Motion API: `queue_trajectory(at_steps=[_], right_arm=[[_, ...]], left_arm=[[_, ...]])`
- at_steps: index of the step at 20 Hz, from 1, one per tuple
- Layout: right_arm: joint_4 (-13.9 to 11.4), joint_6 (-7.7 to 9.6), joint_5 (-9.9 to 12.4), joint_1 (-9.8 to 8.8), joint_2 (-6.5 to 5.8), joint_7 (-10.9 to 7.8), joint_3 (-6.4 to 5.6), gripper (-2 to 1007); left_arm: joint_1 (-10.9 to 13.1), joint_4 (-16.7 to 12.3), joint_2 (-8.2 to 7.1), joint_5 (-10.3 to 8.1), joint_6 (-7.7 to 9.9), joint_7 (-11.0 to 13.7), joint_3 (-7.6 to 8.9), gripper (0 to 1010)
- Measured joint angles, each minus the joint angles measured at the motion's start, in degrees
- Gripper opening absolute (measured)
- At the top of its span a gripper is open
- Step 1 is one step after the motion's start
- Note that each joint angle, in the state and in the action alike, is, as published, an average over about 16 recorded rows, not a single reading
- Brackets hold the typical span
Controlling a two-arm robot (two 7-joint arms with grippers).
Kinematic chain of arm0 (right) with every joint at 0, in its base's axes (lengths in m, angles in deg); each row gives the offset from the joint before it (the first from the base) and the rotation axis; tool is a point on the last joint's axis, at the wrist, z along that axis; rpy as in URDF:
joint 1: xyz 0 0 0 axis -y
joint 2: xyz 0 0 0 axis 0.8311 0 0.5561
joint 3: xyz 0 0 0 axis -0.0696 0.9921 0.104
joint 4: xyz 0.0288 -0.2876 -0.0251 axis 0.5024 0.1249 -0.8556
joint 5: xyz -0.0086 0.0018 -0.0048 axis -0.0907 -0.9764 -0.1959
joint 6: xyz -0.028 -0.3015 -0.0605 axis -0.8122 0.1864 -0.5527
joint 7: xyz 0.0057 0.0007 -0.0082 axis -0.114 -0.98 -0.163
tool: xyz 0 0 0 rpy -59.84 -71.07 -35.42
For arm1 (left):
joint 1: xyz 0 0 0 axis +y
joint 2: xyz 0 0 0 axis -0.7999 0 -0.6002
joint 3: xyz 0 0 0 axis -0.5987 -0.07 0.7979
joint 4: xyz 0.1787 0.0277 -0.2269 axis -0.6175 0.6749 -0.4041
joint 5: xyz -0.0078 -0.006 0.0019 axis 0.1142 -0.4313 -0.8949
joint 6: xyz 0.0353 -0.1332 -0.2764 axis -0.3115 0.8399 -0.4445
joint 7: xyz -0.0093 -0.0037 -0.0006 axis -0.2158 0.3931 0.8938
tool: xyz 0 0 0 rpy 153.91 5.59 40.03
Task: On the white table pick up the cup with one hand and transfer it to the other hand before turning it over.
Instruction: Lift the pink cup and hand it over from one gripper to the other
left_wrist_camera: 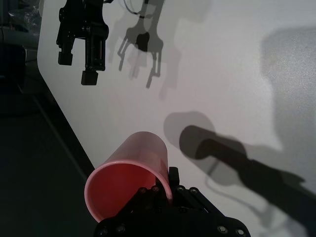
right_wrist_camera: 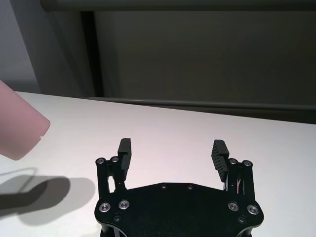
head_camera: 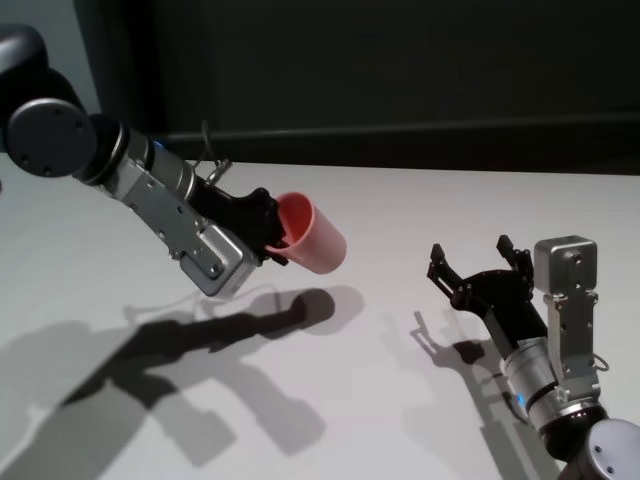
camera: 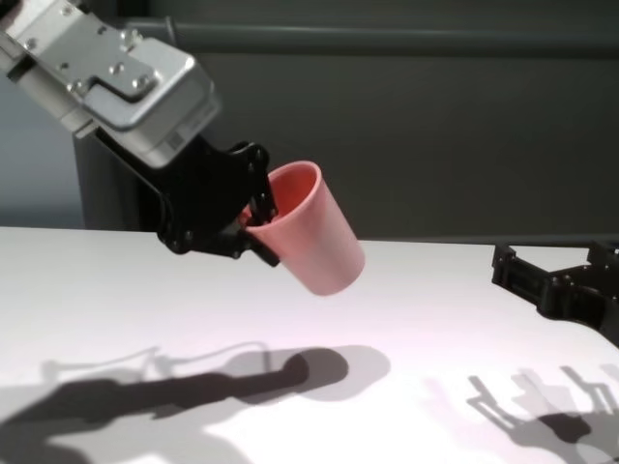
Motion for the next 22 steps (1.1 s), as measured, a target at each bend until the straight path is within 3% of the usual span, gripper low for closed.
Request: queue_trajectory(at_steps=[5,11,17,22], right_arm=[[0.0,0.0,0.0,0.0,0.0,0.0,0.0,1000],[0.0,0.0,0.0,0.0,0.0,0.0,0.0,1000],[0.0,0.0,0.0,0.0,0.0,0.0,0.0,1000],[0.0,0.0,0.0,0.0,0.0,0.0,0.0,1000]], left_arm=[[1.2,1.0,-0.74,-6.04,-3.37,-2.5,2.5,40],[3.0,3.1,-0.86,-13.86,-7.42,-3.8,5.44,40],[4.4,5.3,-0.34,-20.82,-10.51,-3.0,7.68,40],[5.2,7.1,0.37,-25.64,-11.92,-1.2,8.78,40]])
